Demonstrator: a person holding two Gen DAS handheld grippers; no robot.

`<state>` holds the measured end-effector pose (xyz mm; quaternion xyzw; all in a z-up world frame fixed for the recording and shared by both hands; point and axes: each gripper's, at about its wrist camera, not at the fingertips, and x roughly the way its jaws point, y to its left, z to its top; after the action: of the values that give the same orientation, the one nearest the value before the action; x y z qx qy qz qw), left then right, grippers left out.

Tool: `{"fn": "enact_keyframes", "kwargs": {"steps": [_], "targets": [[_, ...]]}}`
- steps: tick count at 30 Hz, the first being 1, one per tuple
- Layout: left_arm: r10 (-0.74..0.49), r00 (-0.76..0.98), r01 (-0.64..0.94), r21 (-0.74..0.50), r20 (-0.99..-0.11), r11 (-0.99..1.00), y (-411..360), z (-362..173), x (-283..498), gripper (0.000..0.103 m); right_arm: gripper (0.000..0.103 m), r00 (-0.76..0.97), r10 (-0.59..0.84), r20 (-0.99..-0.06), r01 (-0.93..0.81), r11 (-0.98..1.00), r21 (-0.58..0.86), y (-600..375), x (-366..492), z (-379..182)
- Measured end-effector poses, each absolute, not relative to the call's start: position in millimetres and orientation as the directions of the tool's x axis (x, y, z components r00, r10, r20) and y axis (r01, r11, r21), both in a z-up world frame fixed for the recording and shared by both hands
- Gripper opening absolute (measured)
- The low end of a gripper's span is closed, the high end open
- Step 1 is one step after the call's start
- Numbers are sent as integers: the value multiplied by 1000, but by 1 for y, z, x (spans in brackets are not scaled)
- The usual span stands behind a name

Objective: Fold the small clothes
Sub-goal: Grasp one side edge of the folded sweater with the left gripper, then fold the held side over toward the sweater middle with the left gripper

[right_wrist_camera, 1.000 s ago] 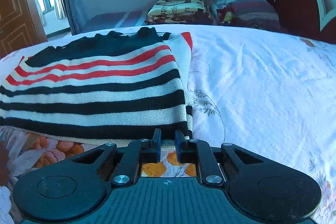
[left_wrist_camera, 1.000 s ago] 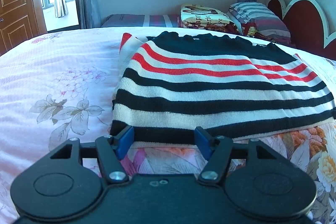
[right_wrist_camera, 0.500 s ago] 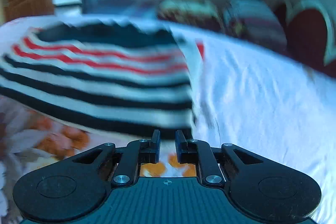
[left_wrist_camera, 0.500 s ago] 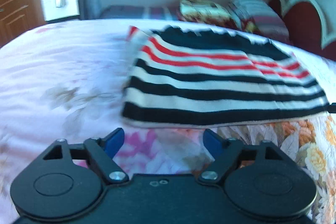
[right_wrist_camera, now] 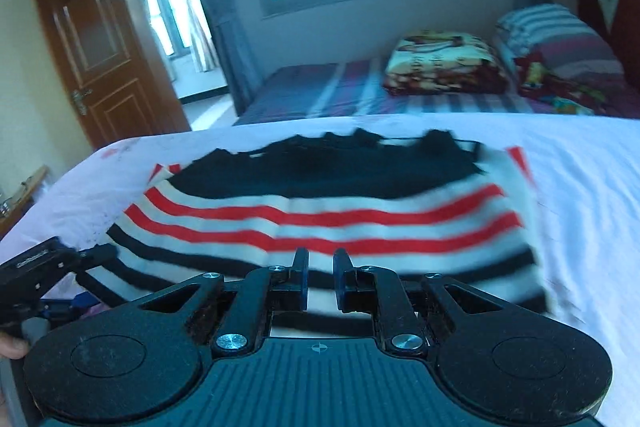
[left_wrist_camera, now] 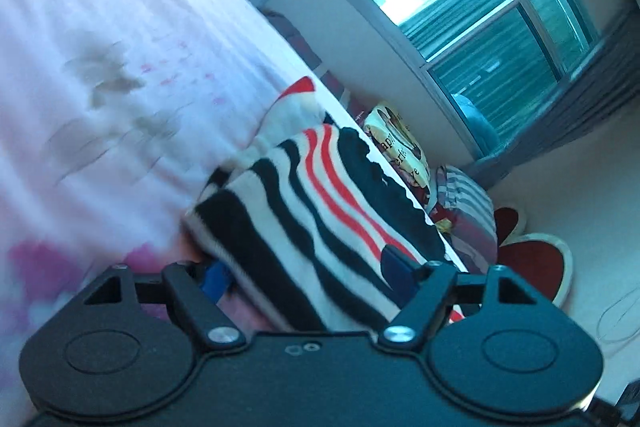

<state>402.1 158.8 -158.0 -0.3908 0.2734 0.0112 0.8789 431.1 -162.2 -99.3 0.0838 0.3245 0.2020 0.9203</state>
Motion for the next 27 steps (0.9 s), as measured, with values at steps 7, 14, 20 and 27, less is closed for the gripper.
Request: {"fn": "enact_keyframes", "kwargs": {"steps": [7,14,20,27], "targets": [[-134,852,-282,-660,-506,697,160,-159,435,51,14,682,445,-580,-351,895,274,-126,474,-125],[-167,875,-249,-717,-455,651,173,-147,421,16,14,684,470,-558,-381,882,277,-121,479,-128],[-170,843,-287,-694,-510,661,177,-173,423,15,14,659,420,-624,-415,895,164,-109,486,-151],[-272,887,-148,-788,-373,598,175,-141,425,15,14,664,435,-608,-380,897,226,-116,487,-157]]}}
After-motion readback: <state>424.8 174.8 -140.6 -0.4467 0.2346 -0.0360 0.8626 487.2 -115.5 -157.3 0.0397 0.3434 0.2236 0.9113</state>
